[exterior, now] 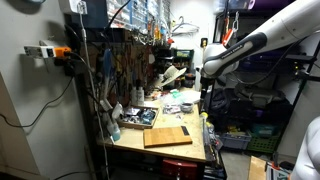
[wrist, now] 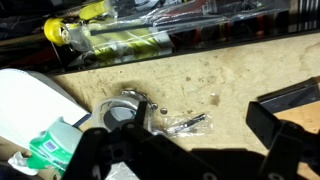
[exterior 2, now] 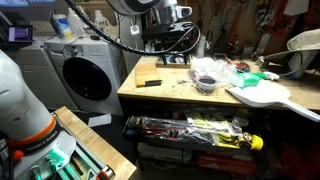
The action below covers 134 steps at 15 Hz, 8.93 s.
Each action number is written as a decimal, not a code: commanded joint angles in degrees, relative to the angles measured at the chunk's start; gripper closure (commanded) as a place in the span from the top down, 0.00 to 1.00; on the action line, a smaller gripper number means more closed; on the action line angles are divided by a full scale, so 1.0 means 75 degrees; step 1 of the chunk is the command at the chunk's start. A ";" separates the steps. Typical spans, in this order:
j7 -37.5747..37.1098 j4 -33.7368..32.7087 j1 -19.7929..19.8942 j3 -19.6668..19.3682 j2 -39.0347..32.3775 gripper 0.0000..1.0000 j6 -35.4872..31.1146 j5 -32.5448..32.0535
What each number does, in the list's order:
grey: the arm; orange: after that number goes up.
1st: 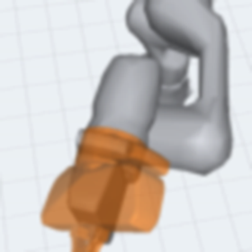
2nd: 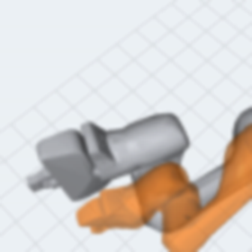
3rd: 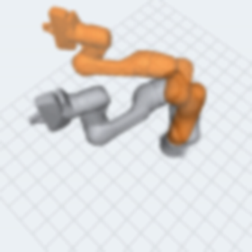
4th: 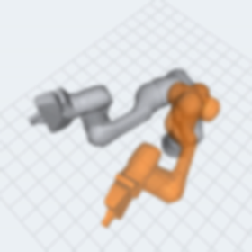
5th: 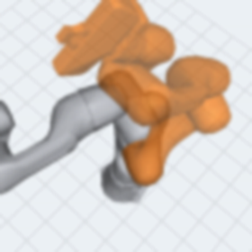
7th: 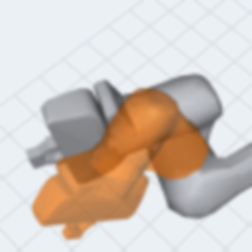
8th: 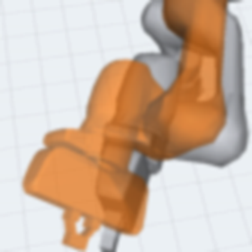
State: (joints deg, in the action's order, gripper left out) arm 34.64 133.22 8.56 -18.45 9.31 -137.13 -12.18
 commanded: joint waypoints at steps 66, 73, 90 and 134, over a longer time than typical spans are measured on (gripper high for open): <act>0.7359 0.0661 -0.1064 0.1813 0.0984 0.01 0.0333 0.4049; 0.7011 0.0477 -0.1139 0.1767 0.0780 0.06 0.0245 0.3768; 0.8507 -0.0354 -0.2102 0.2580 -0.1185 0.01 -0.2089 0.3994; 0.6697 0.0364 -0.0471 0.2138 0.0611 1.00 0.0504 0.5813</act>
State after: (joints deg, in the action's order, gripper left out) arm 93.10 130.75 5.51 -0.24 4.95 -134.17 32.36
